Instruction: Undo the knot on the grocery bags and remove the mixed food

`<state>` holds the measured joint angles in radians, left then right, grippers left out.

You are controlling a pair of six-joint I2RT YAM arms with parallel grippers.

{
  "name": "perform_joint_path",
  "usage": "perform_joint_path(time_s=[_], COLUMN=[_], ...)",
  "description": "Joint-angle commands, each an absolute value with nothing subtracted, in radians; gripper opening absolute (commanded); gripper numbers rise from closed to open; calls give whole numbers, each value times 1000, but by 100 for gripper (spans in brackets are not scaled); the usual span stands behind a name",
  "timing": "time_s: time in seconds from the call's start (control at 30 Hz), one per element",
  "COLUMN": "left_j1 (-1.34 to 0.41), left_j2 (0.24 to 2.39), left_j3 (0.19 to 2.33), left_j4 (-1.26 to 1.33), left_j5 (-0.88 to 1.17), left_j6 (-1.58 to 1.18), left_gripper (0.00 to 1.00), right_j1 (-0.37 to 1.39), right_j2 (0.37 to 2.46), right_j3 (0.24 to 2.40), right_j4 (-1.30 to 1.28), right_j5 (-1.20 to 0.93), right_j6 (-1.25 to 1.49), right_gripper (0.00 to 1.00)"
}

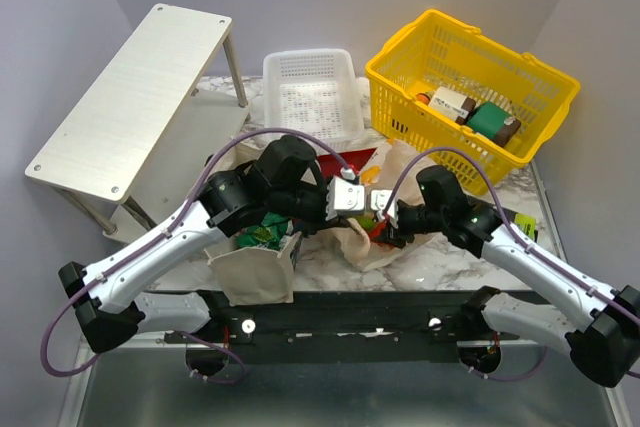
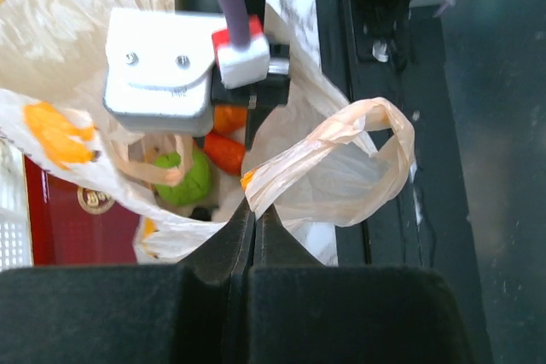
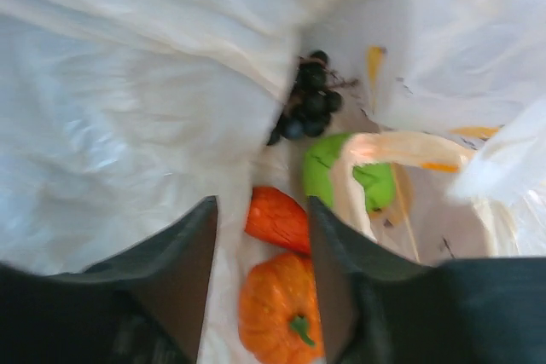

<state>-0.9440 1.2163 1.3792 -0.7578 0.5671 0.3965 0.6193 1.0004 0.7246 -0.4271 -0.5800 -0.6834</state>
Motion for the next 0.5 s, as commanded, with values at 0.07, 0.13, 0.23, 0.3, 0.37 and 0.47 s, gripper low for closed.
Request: perform_joint_path(time_s=[0.07,0.13,0.23,0.3,0.37,0.47], left_j1=[-945,-945,-945,-945,-946,-945], left_j2=[1037,1011,973,959,956,939], left_j3=[1183,1137,1100,1094,1111,1166], left_j4=[-747,-749,-749,-759,-799,-850], left_j5=[479,466,459,449,446,437], left_j6=[523,508,497,512,543,560], left_gripper=[0,0,0,0,0,0], right_j1=[673,680,683,686,687,687], right_j2=[1061,1106,1118,1129,1146,1186], right_j3=[700,684,658,653,646,641], right_j4=[-305,-247,-137,-95,-74,-23], right_j5=[-624,-598,-557,-503,-477,-401], right_j6=[-681,-637,-545,-450,-404,-313], right_gripper=[59,60,61,58,51,45])
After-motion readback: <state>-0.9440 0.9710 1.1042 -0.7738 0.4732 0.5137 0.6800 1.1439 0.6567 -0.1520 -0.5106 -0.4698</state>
